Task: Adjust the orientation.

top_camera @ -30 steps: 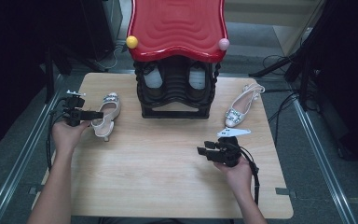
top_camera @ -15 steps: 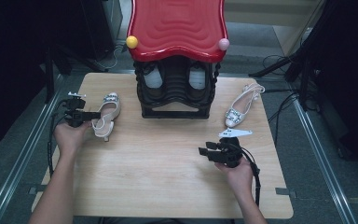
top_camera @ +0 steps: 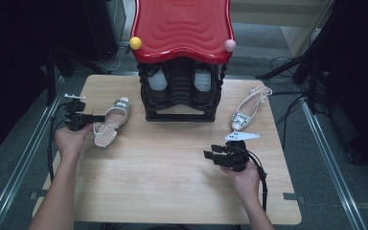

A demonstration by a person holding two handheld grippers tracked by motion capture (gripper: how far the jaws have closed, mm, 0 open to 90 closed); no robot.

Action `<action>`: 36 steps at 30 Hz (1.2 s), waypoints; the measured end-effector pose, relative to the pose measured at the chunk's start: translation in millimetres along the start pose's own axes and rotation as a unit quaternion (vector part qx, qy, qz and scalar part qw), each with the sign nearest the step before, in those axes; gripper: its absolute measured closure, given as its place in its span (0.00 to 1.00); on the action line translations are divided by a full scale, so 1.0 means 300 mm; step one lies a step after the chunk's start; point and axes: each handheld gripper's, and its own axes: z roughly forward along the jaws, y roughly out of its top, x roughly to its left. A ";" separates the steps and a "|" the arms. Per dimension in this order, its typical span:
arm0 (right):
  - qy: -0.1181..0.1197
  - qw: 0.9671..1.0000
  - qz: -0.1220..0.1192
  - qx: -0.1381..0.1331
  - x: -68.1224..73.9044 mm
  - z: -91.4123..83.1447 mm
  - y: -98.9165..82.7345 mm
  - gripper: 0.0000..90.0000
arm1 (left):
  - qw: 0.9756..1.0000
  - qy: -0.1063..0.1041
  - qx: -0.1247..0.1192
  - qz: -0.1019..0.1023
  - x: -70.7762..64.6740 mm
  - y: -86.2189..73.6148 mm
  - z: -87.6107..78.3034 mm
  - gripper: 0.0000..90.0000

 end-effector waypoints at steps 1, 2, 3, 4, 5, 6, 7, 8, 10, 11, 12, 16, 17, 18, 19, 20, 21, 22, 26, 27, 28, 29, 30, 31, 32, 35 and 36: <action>0.000 1.000 0.000 -0.001 -0.001 0.000 0.001 0.60 | 1.000 -0.001 -0.002 -0.002 -0.005 -0.002 -0.004 0.96; 0.000 1.000 0.000 -0.002 -0.002 -0.001 0.002 0.60 | 1.000 -0.002 -0.004 -0.005 -0.008 -0.004 -0.006 0.96; 0.000 1.000 0.001 -0.002 -0.003 -0.001 0.003 0.60 | 1.000 -0.006 -0.003 -0.004 -0.009 -0.006 -0.012 0.96; 0.001 1.000 0.002 -0.003 -0.005 0.000 0.004 0.60 | 1.000 -0.008 -0.004 -0.005 -0.013 -0.008 -0.018 0.96; 0.002 1.000 0.003 -0.004 -0.006 0.000 0.007 0.60 | 1.000 -0.011 -0.008 -0.006 -0.016 -0.012 -0.024 0.96; 0.003 1.000 0.002 -0.004 -0.007 0.000 0.008 0.60 | 1.000 -0.012 -0.007 -0.004 -0.019 -0.016 -0.032 0.96; 0.003 1.000 0.002 -0.005 -0.007 0.001 0.011 0.60 | 1.000 -0.014 -0.007 -0.004 -0.022 -0.020 -0.038 0.96; 0.004 1.000 0.001 -0.007 -0.007 0.003 0.014 0.60 | 1.000 -0.016 -0.011 -0.007 -0.026 -0.027 -0.043 0.96; 0.007 1.000 0.000 -0.008 -0.007 0.009 0.020 0.60 | 1.000 -0.020 -0.009 -0.007 -0.030 -0.040 -0.057 0.96; 0.008 1.000 0.001 -0.006 -0.006 0.011 0.024 0.60 | 1.000 -0.023 -0.011 -0.008 -0.033 -0.048 -0.064 0.96; 0.009 1.000 0.000 -0.005 -0.006 0.015 0.027 0.59 | 1.000 -0.027 -0.009 -0.010 -0.036 -0.057 -0.070 0.96; 0.010 1.000 0.001 -0.007 -0.008 0.029 0.035 0.59 | 0.999 -0.040 -0.002 -0.006 -0.056 -0.098 -0.096 0.96; 0.011 1.000 0.002 -0.006 -0.008 0.030 0.036 0.59 | 0.999 -0.043 -0.001 -0.006 -0.061 -0.107 -0.102 0.96; 0.011 1.000 0.001 -0.008 -0.009 0.033 0.038 0.59 | 0.999 -0.047 0.000 -0.006 -0.066 -0.116 -0.110 0.96; 0.012 1.000 0.000 -0.010 -0.009 0.035 0.040 0.60 | 0.999 -0.052 -0.002 -0.005 -0.073 -0.127 -0.117 0.96; 0.014 1.000 -0.001 -0.011 -0.011 0.039 0.043 0.60 | 0.998 -0.055 0.000 -0.005 -0.077 -0.133 -0.122 0.96; 0.013 1.000 0.000 -0.008 -0.011 0.041 0.046 0.60 | 0.998 -0.058 -0.002 -0.004 -0.087 -0.143 -0.128 0.96; 0.013 1.000 0.000 -0.001 -0.011 0.046 0.053 0.60 | 0.998 -0.058 -0.002 -0.003 -0.095 -0.149 -0.132 0.96; 0.012 1.000 -0.010 -0.002 -0.007 0.056 0.060 0.60 | 0.998 -0.063 0.002 0.012 -0.137 -0.174 -0.146 0.96; 0.011 1.000 -0.013 -0.002 -0.007 0.058 0.061 0.60 | 0.998 -0.065 0.003 0.015 -0.147 -0.179 -0.147 0.96; 0.013 1.000 -0.016 -0.003 -0.006 0.060 0.061 0.60 | 0.997 -0.068 0.005 0.018 -0.155 -0.183 -0.148 0.96; 0.012 1.000 -0.017 -0.003 -0.004 0.060 0.062 0.61 | 0.997 -0.071 0.006 0.017 -0.165 -0.186 -0.147 0.96; 0.012 1.000 -0.018 -0.004 -0.004 0.060 0.063 0.61 | 0.997 -0.075 0.009 0.021 -0.175 -0.189 -0.145 0.96; 0.015 1.000 -0.020 -0.006 -0.004 0.059 0.064 0.62 | 0.997 -0.076 0.008 0.022 -0.181 -0.191 -0.143 0.96; 0.016 1.000 -0.021 -0.007 -0.004 0.058 0.065 0.61 | 0.997 -0.078 0.009 0.025 -0.191 -0.192 -0.142 0.96; 0.017 1.000 -0.024 -0.004 -0.002 0.059 0.063 0.61 | 0.996 -0.087 0.012 0.032 -0.219 -0.194 -0.129 0.96; 0.017 1.000 -0.023 -0.002 -0.001 0.061 0.062 0.60 | 0.995 -0.090 0.012 0.034 -0.228 -0.193 -0.123 0.96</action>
